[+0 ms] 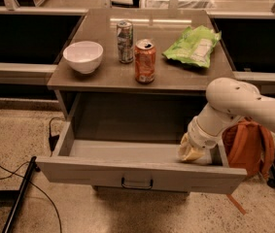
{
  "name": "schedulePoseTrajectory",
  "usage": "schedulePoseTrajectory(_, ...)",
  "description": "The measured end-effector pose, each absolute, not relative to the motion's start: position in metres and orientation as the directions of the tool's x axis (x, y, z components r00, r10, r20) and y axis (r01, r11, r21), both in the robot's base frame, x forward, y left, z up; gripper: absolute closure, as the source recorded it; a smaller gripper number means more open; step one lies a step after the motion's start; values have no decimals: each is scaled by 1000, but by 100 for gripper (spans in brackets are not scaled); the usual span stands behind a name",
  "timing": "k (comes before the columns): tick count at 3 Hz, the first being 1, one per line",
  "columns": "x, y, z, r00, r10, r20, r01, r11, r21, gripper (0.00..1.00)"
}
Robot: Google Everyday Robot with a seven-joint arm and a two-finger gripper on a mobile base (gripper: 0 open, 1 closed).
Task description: Open top drawer
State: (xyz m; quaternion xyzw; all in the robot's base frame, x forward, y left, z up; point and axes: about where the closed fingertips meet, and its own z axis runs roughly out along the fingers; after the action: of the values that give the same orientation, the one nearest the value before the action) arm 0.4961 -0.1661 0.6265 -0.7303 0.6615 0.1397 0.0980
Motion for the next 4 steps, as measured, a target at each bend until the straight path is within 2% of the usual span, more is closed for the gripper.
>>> schedulePoseTrajectory(1,466,-160,643,99,-931,-351,-984,-143,103,100)
schedulePoseTrajectory(2,459,-158,648,103,-929,-355,-981,-154,119,100)
schedulePoseTrajectory(4,392,-126,693,145,-899,-413,-942,-253,220,100)
